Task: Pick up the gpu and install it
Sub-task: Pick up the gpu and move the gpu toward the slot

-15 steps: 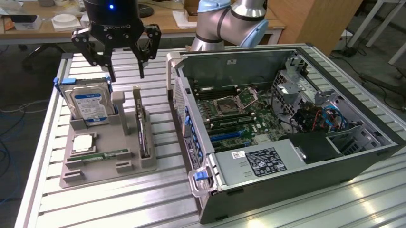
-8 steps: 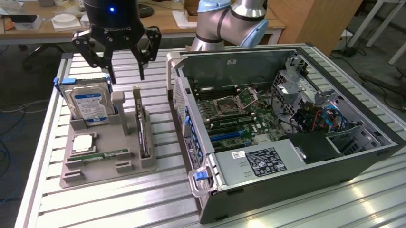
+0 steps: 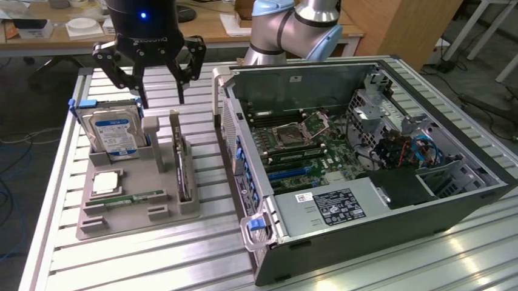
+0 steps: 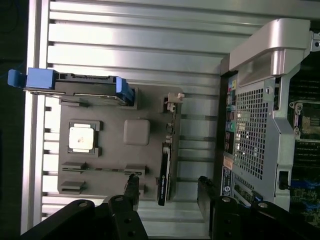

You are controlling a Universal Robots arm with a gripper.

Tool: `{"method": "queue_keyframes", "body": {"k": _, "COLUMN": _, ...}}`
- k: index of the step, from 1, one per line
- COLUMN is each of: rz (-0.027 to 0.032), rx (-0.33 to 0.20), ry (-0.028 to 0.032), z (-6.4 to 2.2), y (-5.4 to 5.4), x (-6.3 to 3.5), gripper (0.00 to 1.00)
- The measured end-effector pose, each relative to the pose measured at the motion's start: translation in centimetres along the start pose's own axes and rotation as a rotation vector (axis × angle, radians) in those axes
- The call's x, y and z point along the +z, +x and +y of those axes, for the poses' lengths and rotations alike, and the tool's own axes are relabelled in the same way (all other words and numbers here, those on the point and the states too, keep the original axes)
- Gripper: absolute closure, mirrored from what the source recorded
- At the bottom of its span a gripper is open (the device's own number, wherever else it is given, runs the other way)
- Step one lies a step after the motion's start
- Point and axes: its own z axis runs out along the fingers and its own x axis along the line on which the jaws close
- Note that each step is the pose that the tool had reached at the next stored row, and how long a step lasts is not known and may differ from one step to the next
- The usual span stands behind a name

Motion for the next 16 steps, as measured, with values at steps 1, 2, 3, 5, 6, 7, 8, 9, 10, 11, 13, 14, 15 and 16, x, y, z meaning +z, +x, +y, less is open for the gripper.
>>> {"method": "queue_keyframes", "body": {"k": 1, "rz": -0.0001, "rx": 0.000, "ry": 0.0000, "z": -0.01, "y": 0.00, "x": 0.03, "gripper": 0.41}}
{"method": "queue_keyframes", "body": {"k": 2, "rz": 0.0000, "rx": 0.000, "ry": 0.0000, "z": -0.02, "y": 0.00, "x": 0.06, "gripper": 0.41}}
{"method": "queue_keyframes", "body": {"k": 3, "rz": 0.0000, "rx": 0.000, "ry": 0.0000, "z": -0.03, "y": 0.00, "x": 0.09, "gripper": 0.41}}
{"method": "queue_keyframes", "body": {"k": 5, "rz": -0.0001, "rx": 0.000, "ry": 0.0000, "z": -0.05, "y": 0.01, "x": 0.15, "gripper": 0.41}}
{"method": "queue_keyframes", "body": {"k": 6, "rz": -0.0001, "rx": 0.000, "ry": 0.0000, "z": -0.06, "y": 0.01, "x": 0.19, "gripper": 0.41}}
{"method": "queue_keyframes", "body": {"k": 7, "rz": -0.0001, "rx": 0.000, "ry": 0.0000, "z": -0.07, "y": 0.01, "x": 0.22, "gripper": 0.41}}
{"method": "queue_keyframes", "body": {"k": 8, "rz": 0.0000, "rx": 0.000, "ry": 0.0000, "z": -0.07, "y": 0.01, "x": 0.25, "gripper": 0.41}}
{"method": "queue_keyframes", "body": {"k": 9, "rz": 0.0000, "rx": 0.000, "ry": 0.0000, "z": -0.08, "y": 0.01, "x": 0.29, "gripper": 0.41}}
{"method": "queue_keyframes", "body": {"k": 10, "rz": -0.0001, "rx": 0.000, "ry": -0.0001, "z": -0.08, "y": 0.01, "x": 0.33, "gripper": 0.41}}
{"method": "queue_keyframes", "body": {"k": 11, "rz": 0.0000, "rx": 0.000, "ry": 0.0000, "z": -0.09, "y": 0.01, "x": 0.36, "gripper": 0.41}}
{"method": "queue_keyframes", "body": {"k": 13, "rz": -0.0001, "rx": 0.000, "ry": -0.0001, "z": -0.10, "y": 0.01, "x": 0.44, "gripper": 0.41}}
{"method": "queue_keyframes", "body": {"k": 14, "rz": 0.0000, "rx": 0.000, "ry": 0.0000, "z": -0.11, "y": 0.01, "x": 0.47, "gripper": 0.41}}
{"method": "queue_keyframes", "body": {"k": 15, "rz": 0.0000, "rx": 0.000, "ry": 0.0000, "z": -0.11, "y": 0.01, "x": 0.51, "gripper": 0.41}}
{"method": "queue_keyframes", "body": {"k": 16, "rz": 0.0000, "rx": 0.000, "ry": 0.0000, "z": -0.11, "y": 0.02, "x": 0.55, "gripper": 0.41}}
